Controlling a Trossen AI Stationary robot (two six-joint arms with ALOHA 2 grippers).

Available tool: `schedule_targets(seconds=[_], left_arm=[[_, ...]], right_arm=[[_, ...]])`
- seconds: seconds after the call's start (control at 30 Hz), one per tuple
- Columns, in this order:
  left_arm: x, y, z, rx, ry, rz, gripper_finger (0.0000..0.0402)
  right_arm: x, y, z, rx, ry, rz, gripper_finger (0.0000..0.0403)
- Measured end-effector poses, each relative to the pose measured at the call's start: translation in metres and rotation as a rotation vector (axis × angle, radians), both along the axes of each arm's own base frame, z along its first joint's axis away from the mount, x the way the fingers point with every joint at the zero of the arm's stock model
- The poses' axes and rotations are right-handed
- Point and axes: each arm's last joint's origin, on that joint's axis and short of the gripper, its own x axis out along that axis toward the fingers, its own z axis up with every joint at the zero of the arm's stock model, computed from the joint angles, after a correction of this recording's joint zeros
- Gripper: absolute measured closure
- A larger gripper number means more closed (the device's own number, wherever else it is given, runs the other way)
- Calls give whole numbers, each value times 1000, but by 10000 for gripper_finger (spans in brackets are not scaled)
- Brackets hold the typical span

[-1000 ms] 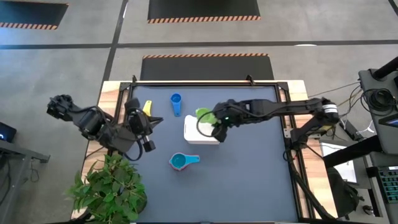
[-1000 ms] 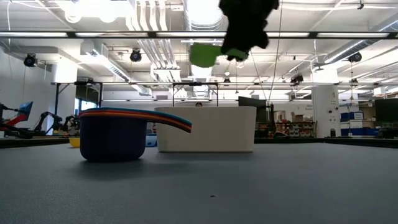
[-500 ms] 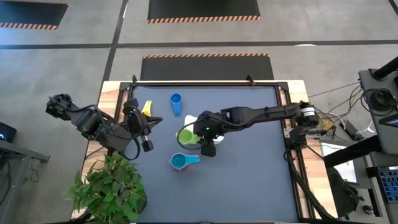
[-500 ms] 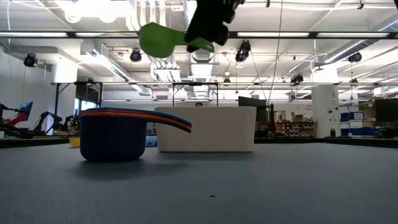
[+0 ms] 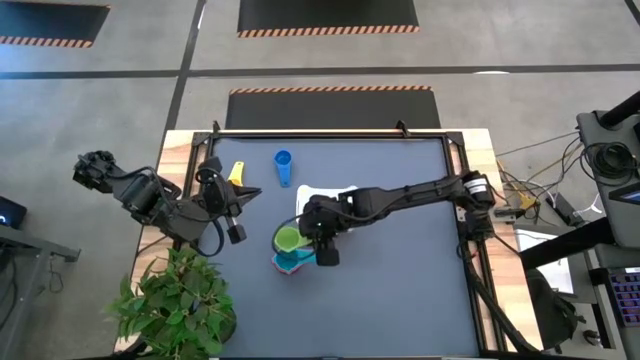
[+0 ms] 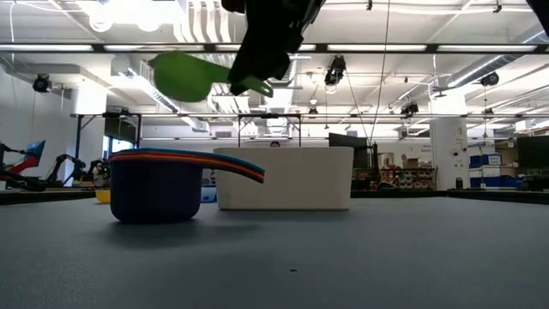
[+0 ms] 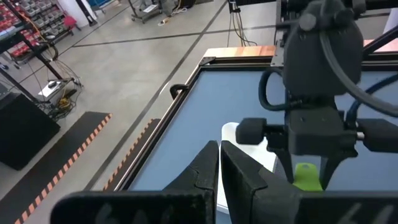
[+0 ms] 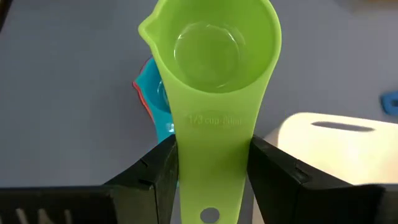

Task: Nest measuring cups in basket
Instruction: Stack the green measuring cup on the light blue measuring cup

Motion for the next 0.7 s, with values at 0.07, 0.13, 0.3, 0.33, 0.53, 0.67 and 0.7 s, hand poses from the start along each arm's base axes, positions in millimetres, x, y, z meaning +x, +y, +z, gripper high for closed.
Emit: schedule_targets(seconds=[0.07,0.13,0.3,0.33,0.53,0.67,0.7], left_arm=[[0,0,0,0,0,0,402],[0,0,0,0,1,0,402],[0,0,0,0,0,-1,402],[0,0,0,0,1,-1,402],[0,0,0,-1,2,-2,402],[0,0,0,-1,2,-2,402],[0,0,0,-1,2,-2,402]], right_arm=[[3,3,-4,-5,-5,14,243],[5,7,-9,-7,2,23,243],[13,17,-27,-16,23,51,243],[14,18,-31,-18,29,56,243],[19,24,-47,-26,60,62,243],[21,25,-53,-26,68,61,243],[21,25,-53,-27,72,62,243]])
